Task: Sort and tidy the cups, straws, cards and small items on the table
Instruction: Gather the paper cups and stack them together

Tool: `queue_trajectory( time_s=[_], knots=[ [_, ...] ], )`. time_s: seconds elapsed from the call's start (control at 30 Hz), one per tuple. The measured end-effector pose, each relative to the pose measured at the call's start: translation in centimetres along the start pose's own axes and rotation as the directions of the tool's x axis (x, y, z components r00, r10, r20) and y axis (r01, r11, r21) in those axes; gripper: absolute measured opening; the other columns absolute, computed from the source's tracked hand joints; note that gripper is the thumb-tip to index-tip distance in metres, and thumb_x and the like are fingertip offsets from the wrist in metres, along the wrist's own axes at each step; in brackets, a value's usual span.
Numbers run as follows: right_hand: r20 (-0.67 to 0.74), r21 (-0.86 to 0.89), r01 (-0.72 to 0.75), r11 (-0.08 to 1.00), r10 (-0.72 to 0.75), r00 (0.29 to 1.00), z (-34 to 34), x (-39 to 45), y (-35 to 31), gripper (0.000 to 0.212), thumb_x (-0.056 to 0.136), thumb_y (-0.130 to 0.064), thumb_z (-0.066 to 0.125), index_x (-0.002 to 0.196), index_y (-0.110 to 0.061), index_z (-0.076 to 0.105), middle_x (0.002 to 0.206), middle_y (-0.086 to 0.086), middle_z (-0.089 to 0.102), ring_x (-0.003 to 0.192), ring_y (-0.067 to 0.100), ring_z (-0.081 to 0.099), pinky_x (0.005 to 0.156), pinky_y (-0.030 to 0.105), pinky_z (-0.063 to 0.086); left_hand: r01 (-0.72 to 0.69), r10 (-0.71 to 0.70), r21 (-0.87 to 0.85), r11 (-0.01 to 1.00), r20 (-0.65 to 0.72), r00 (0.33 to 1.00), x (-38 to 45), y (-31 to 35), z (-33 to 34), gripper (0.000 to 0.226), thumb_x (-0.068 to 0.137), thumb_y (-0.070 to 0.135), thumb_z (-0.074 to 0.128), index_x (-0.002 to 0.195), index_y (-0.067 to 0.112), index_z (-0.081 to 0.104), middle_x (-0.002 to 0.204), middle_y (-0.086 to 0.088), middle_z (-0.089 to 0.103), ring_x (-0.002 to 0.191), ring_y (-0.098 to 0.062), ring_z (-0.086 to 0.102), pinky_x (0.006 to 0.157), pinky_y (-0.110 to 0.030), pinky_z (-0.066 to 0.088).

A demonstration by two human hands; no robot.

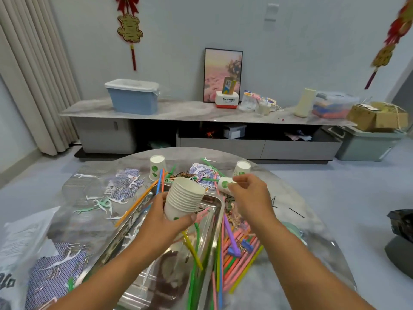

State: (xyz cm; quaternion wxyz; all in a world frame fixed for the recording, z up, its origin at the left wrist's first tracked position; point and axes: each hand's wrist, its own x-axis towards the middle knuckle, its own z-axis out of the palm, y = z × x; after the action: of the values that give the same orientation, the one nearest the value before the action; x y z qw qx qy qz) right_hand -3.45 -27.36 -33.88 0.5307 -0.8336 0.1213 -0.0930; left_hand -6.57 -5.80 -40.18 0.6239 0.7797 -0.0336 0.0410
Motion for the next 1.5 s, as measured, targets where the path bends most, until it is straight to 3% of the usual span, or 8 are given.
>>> queue_trajectory(
  time_s=[0.13, 0.3, 0.5, 0.67, 0.97, 1.2, 1.37, 1.5],
  knots=[
    [-0.010, -0.483, -0.080, 0.872, 0.085, 0.996, -0.7, 6.6, 1.1, 0.023, 0.094, -0.019, 0.064, 0.114, -0.025, 0.055, 0.104, 0.001, 0.066, 0.089, 0.026, 0.067, 0.084, 0.045, 0.056, 0.019, -0.018, 0.032, 0.999, -0.020, 1.000, 2.0, -0.7, 0.0, 0.076, 0.064, 0.036, 0.093, 0.124, 0.042, 0.046, 0.111, 0.012, 0.066, 0.090, 0.000, 0.067, 0.074, -0.025, 0.053],
    [0.030, -0.499, -0.177, 0.848, 0.221, 0.975, 0.6, 12.7, 3.3, 0.037, 0.091, -0.008, 0.066, 0.125, -0.012, 0.055, 0.113, 0.013, 0.066, 0.099, 0.031, 0.064, 0.090, 0.046, 0.057, -0.023, 0.021, 0.104, 0.994, 0.025, 0.999, 4.7, -0.7, -0.8, 0.072, 0.071, 0.027, 0.090, 0.119, 0.057, 0.045, 0.107, 0.021, 0.064, 0.089, 0.000, 0.067, 0.068, -0.017, 0.052],
    [0.079, -0.389, -0.227, 0.893, 0.278, 0.957, 3.0, 15.6, 4.4, 0.035, 0.103, -0.016, 0.050, 0.137, -0.006, 0.056, 0.130, 0.010, 0.062, 0.107, 0.022, 0.061, 0.085, 0.028, 0.051, 0.006, -0.005, 0.112, 0.994, -0.008, 1.000, 7.3, -1.3, -0.6, 0.078, 0.071, 0.023, 0.089, 0.129, 0.045, 0.042, 0.109, 0.012, 0.062, 0.080, 0.000, 0.066, 0.058, -0.012, 0.047],
    [0.173, 0.122, -0.329, 0.936, 0.306, 0.936, 2.6, 15.3, 2.5, 0.025, 0.096, 0.007, 0.049, 0.113, 0.001, 0.067, 0.074, 0.007, 0.058, 0.048, 0.008, 0.051, 0.038, 0.019, 0.036, 0.062, -0.062, 0.135, 0.989, -0.003, 0.998, 8.8, -2.2, -0.5, 0.072, 0.070, 0.022, 0.089, 0.118, 0.049, 0.043, 0.108, 0.007, 0.064, 0.076, 0.001, 0.066, 0.055, -0.014, 0.048],
    [0.412, 0.177, -0.062, 0.982, -0.016, 0.911, 5.8, 12.6, -0.7, 0.038, 0.104, -0.005, 0.046, 0.135, -0.016, 0.063, 0.094, -0.006, 0.061, 0.067, 0.003, 0.045, 0.050, 0.011, 0.038, 0.025, -0.023, 0.427, 0.904, -0.009, 1.000, 10.1, -0.9, -2.4, 0.077, 0.059, 0.049, 0.082, 0.121, 0.056, 0.037, 0.105, 0.017, 0.060, 0.080, -0.007, 0.067, 0.070, -0.037, 0.059],
    [0.655, 0.616, -0.724, 0.311, 0.308, 0.690, 7.2, 12.3, -0.2, 0.030, 0.106, -0.001, 0.033, 0.111, -0.006, 0.062, 0.097, 0.005, 0.064, 0.057, 0.006, 0.027, 0.039, 0.017, 0.023, 0.034, -0.003, 0.305, 0.952, -0.104, 0.995, 10.3, -0.2, -3.6, 0.078, 0.066, 0.040, 0.091, 0.121, 0.055, 0.038, 0.107, 0.016, 0.061, 0.088, -0.008, 0.065, 0.078, -0.041, 0.059],
    [0.338, 0.342, -0.175, 0.923, 0.053, 0.940, 7.9, 11.7, -0.2, 0.035, 0.105, -0.006, 0.041, 0.125, -0.017, 0.068, 0.107, -0.001, 0.068, 0.072, 0.005, 0.057, 0.053, 0.016, 0.041, 0.012, 0.016, 0.391, 0.920, -0.069, 0.997, 10.2, 0.2, -4.1, 0.079, 0.067, 0.044, 0.088, 0.126, 0.054, 0.036, 0.108, 0.019, 0.059, 0.087, -0.009, 0.065, 0.077, -0.043, 0.059],
    [0.385, 0.099, 0.410, 0.907, -0.415, 0.824, 7.9, 10.5, -1.1, 0.035, 0.109, -0.020, 0.041, 0.128, -0.035, 0.065, 0.124, -0.011, 0.063, 0.108, -0.004, 0.059, 0.086, 0.013, 0.047, -0.009, 0.016, 0.479, 0.878, -0.010, 1.000, 10.3, 0.2, -4.3, 0.073, 0.063, 0.047, 0.085, 0.113, 0.067, 0.035, 0.105, 0.021, 0.060, 0.080, -0.005, 0.066, 0.072, -0.042, 0.060]
  ],
)
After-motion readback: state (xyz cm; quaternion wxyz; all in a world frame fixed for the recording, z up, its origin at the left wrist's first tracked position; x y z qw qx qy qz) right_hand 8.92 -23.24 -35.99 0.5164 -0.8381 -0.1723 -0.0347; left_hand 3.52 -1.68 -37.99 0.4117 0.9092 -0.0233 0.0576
